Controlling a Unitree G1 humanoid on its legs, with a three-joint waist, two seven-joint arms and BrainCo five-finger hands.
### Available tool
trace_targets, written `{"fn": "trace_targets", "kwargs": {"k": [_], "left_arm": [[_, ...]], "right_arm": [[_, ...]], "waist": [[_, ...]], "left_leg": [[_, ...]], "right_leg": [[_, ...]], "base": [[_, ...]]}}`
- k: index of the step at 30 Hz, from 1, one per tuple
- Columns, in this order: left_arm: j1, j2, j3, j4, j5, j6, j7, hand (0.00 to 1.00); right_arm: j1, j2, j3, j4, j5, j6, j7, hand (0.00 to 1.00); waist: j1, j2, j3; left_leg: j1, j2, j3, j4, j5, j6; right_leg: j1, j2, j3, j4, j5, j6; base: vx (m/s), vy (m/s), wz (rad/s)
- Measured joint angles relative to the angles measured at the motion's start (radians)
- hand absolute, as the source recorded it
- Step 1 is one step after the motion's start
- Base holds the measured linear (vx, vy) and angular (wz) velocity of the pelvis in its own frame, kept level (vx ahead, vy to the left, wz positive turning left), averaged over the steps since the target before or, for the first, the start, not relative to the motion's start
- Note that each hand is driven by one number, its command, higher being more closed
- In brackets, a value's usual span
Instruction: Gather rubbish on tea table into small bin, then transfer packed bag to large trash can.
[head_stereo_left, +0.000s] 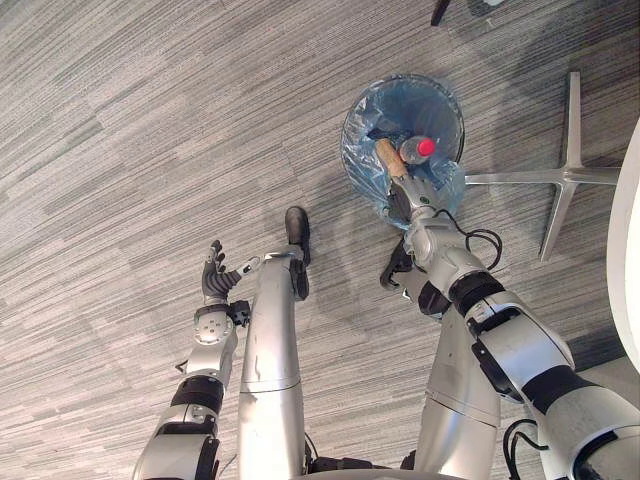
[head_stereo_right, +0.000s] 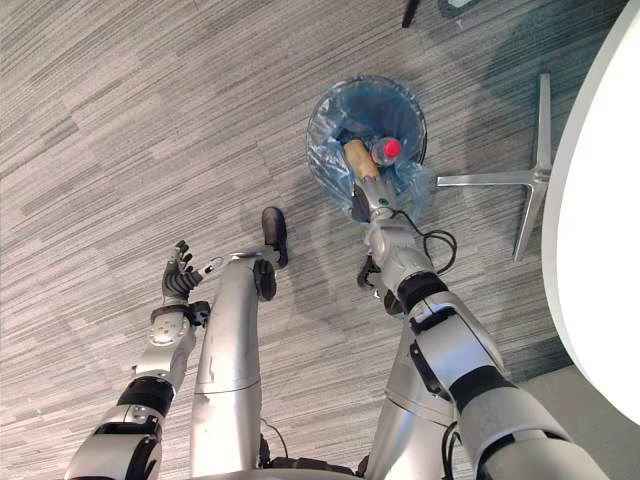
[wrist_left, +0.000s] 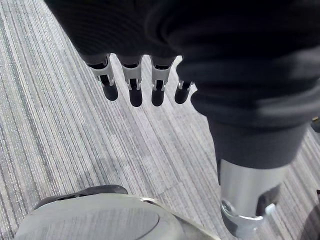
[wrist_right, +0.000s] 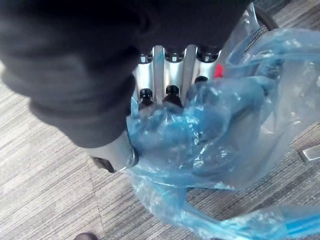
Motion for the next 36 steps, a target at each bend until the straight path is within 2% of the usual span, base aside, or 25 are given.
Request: {"fn": "trace_targets", "kwargs": {"k": [10, 18, 22, 24, 26, 28, 32, 36], "left_arm": [[0.0, 0.0, 0.002, 0.0, 0.0, 0.005, 0.0, 0.0], [0.012, -0.002, 0.007, -0.013, 0.002, 0.036, -0.003, 0.0], [0.056, -0.029, -0.004, -0.075, 0.013, 0.04, -0.019, 0.0], [0.087, -0.049, -0.031, -0.088, 0.034, 0.043, -0.03, 0.0], [0.122, -0.059, -0.043, -0.115, 0.046, 0.043, -0.047, 0.0], [0.133, -0.059, -0.063, -0.119, 0.049, 0.044, -0.047, 0.0], [0.189, -0.06, -0.092, -0.134, 0.063, 0.044, -0.049, 0.0], [0.271, -0.045, -0.122, -0.127, 0.083, 0.052, -0.068, 0.0]], "right_arm": [[0.017, -0.006, -0.02, -0.139, 0.103, -0.003, -0.019, 1.0], [0.162, 0.008, -0.075, -0.395, 0.236, -0.033, -0.019, 1.0], [0.314, 0.046, -0.119, -0.567, 0.339, -0.045, -0.019, 1.0], [0.379, 0.058, -0.118, -0.636, 0.359, -0.049, -0.017, 1.0], [0.467, 0.072, -0.117, -0.723, 0.378, -0.07, -0.013, 1.0], [0.532, 0.072, -0.118, -0.794, 0.381, -0.074, -0.007, 1.0], [0.648, 0.083, -0.105, -0.884, 0.384, -0.088, 0.031, 1.0], [0.765, 0.111, -0.081, -0.933, 0.398, -0.117, 0.077, 1.0]], "waist": [[-0.001, 0.0, 0.0], [-0.002, -0.001, -0.001], [-0.012, -0.011, -0.006], [-0.034, -0.012, -0.006], [-0.056, -0.029, -0.012], [-0.055, -0.036, -0.015], [-0.056, -0.051, -0.024], [-0.057, -0.094, -0.059]], "left_leg": [[0.006, 0.002, 0.003, 0.009, 0.002, 0.003], [0.089, 0.017, 0.009, -0.005, -0.006, -0.008], [0.209, 0.019, 0.033, -0.077, -0.001, -0.015], [0.272, 0.019, 0.034, -0.108, 0.001, -0.015], [0.362, 0.019, 0.046, -0.155, 0.005, -0.016], [0.433, 0.019, 0.059, -0.191, 0.005, -0.016], [0.606, 0.016, 0.081, -0.279, 0.006, -0.017], [0.793, -0.003, 0.099, -0.414, 0.017, -0.03]], "right_leg": [[0.0, 0.001, 0.007, 0.009, 0.0, 0.0], [0.081, 0.012, 0.01, -0.013, 0.0, 0.0], [0.186, 0.02, 0.014, -0.073, 0.005, 0.008], [0.253, 0.025, 0.006, -0.11, 0.007, 0.01], [0.339, 0.035, 0.004, -0.156, 0.009, 0.011], [0.406, 0.037, 0.0, -0.192, 0.018, 0.0], [0.573, 0.042, -0.007, -0.278, 0.027, 0.008], [0.75, 0.053, -0.012, -0.403, 0.045, 0.034]], "base": [[0.0, 0.0, 0.0], [0.0, 0.013, -0.04], [0.0, 0.0, 0.0], [0.0, 0.0, 0.0], [0.05, -0.027, -0.02], [0.07, -0.022, -0.04], [0.08, -0.017, 0.01], [0.1, 0.017, 0.04]]}}
